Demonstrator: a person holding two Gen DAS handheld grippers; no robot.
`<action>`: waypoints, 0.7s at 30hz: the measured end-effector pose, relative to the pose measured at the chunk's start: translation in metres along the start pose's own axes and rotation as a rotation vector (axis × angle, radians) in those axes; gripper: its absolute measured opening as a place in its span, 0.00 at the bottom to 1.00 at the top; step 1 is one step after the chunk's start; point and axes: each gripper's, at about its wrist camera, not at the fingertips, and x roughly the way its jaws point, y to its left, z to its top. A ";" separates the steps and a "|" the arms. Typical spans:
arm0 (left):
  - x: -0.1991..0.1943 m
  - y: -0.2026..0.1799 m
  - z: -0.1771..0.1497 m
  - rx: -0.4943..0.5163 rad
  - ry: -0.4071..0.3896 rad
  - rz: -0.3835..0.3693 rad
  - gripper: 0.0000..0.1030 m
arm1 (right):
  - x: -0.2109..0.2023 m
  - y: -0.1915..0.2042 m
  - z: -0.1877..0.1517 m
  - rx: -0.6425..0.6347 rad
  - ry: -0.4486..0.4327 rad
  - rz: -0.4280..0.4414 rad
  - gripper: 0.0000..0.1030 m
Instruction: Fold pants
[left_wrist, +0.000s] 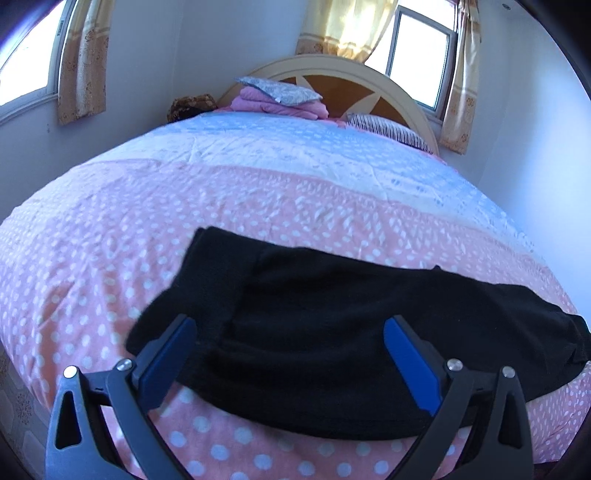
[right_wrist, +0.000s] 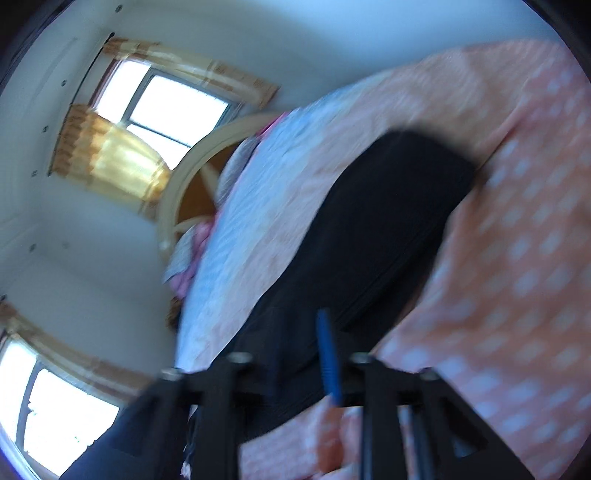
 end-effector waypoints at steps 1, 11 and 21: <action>-0.001 0.003 0.001 0.001 0.001 0.004 1.00 | 0.010 0.008 -0.016 -0.003 0.015 0.053 0.73; 0.014 0.014 -0.011 0.049 0.022 0.062 1.00 | 0.115 0.069 -0.120 -0.193 0.235 0.053 0.74; 0.046 0.034 0.003 0.055 0.092 0.089 1.00 | 0.172 0.099 -0.159 -0.302 0.290 0.026 0.11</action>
